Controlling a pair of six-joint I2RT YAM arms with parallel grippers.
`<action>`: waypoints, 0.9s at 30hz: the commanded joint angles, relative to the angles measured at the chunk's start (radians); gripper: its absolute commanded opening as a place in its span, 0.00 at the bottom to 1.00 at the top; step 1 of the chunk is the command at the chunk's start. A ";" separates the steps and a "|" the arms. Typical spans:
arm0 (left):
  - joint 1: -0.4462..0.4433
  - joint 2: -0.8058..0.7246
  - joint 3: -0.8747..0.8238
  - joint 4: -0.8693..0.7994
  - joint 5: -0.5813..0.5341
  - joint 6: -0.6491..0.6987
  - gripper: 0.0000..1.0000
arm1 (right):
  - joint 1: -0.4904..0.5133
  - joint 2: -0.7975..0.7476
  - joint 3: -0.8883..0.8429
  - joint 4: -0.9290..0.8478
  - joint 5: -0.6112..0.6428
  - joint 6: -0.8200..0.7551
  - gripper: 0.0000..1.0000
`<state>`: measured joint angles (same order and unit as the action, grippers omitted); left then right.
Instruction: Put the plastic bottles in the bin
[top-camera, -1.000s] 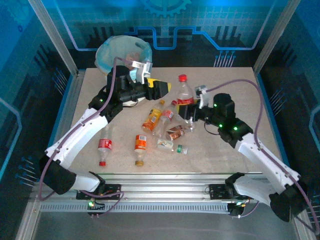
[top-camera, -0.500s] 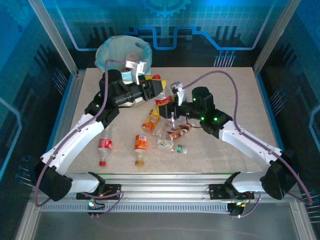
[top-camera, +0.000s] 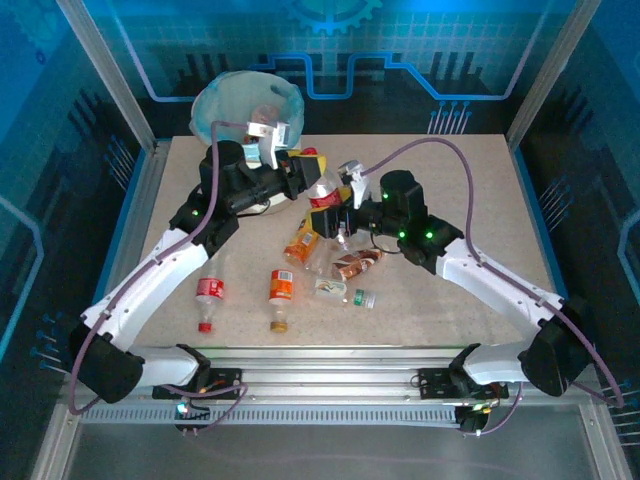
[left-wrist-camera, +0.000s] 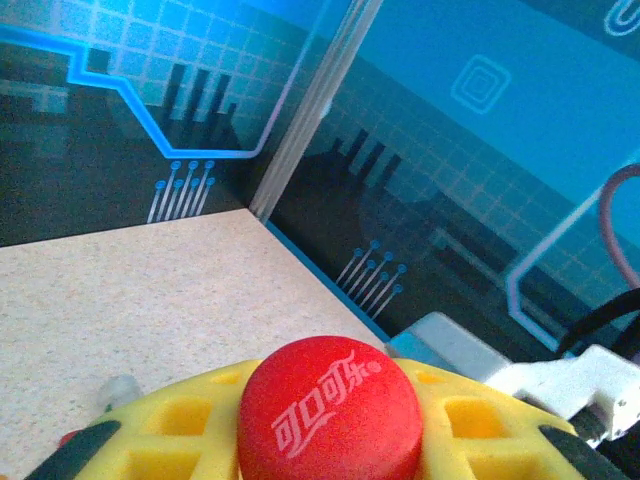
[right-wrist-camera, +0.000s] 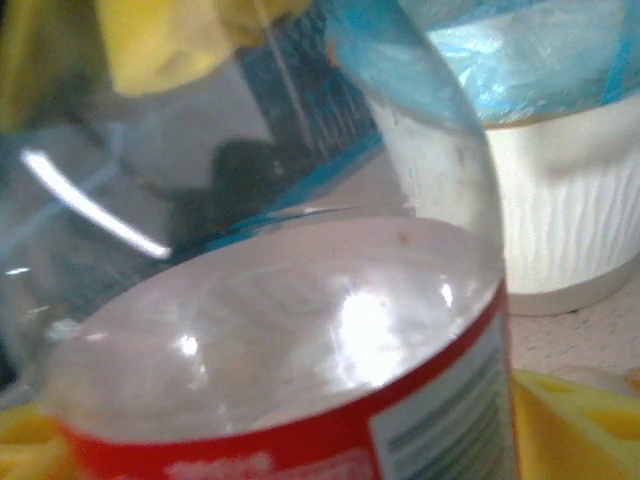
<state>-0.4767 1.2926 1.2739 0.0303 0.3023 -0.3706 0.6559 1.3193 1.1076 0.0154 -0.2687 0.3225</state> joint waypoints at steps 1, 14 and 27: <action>0.009 -0.048 0.020 -0.038 -0.086 0.053 0.01 | 0.023 -0.029 0.046 -0.038 0.070 -0.052 0.89; 0.136 0.010 0.375 -0.199 -0.467 0.137 0.00 | 0.031 -0.124 0.087 -0.118 0.269 -0.199 0.92; 0.232 0.309 0.716 -0.210 -0.601 0.319 0.00 | 0.060 -0.019 0.147 -0.146 0.175 -0.060 0.90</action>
<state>-0.2634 1.5402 1.9221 -0.1497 -0.2539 -0.1268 0.6880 1.2640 1.1984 -0.1081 -0.0681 0.2115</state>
